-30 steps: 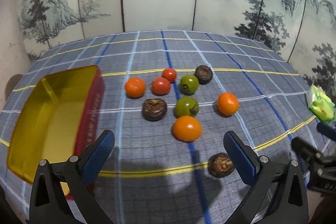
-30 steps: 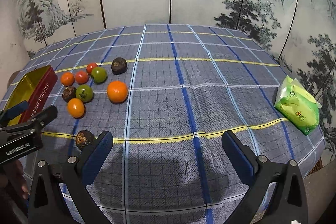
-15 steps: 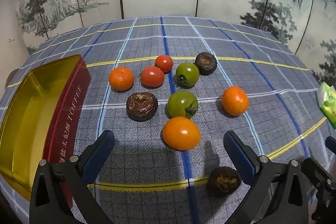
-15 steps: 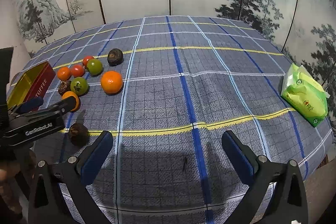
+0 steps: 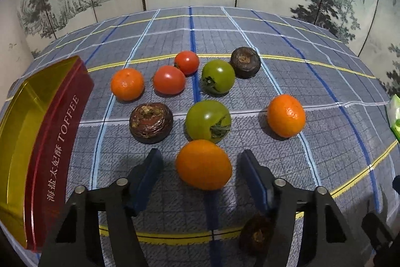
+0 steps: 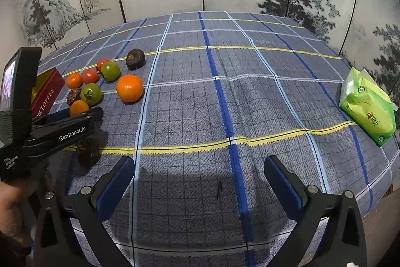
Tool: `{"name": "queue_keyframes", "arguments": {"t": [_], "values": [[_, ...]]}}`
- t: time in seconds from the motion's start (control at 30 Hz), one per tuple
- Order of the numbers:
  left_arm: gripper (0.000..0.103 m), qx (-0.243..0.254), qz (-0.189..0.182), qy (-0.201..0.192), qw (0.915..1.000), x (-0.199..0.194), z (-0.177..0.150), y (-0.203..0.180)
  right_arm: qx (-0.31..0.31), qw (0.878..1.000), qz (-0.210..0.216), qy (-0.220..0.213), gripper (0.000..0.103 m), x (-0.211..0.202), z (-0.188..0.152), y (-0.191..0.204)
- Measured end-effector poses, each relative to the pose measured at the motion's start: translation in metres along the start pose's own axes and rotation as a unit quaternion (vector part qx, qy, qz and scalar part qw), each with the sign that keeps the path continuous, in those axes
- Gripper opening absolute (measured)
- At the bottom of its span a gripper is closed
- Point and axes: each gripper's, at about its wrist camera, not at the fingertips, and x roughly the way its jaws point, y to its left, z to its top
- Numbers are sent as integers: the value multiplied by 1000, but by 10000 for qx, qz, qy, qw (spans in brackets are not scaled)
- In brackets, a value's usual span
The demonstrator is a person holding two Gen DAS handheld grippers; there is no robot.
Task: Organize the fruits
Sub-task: 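Close the left tool on the orange mandarin and lift it, then carry the mandarin over the gold tin and open the left tool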
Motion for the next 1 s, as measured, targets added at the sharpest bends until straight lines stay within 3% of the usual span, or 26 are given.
{"name": "queue_keyframes", "arguments": {"t": [0.07,0.13,0.4,0.67,0.87,1.0], "values": [[47,16,-30,-21,10000,-2,0,0,-11,10000,-3,22,103,1,-2,-1],[39,54,-62,-34,10000,-3,0,-1,-22,10000,-7,11,103,0,-3,0],[37,82,-369,-215,9991,-20,-8,3,-48,10000,0,-24,103,-4,-2,1],[37,-36,-567,-706,9959,-78,-3,41,-17,10000,4,-49,103,-7,-4,0],[37,-263,-174,-1056,9939,-126,22,111,-86,10000,30,-21,103,-7,-9,2],[37,-507,244,-1031,9931,-134,37,164,-75,10000,66,-3,103,-8,-11,4]]}}
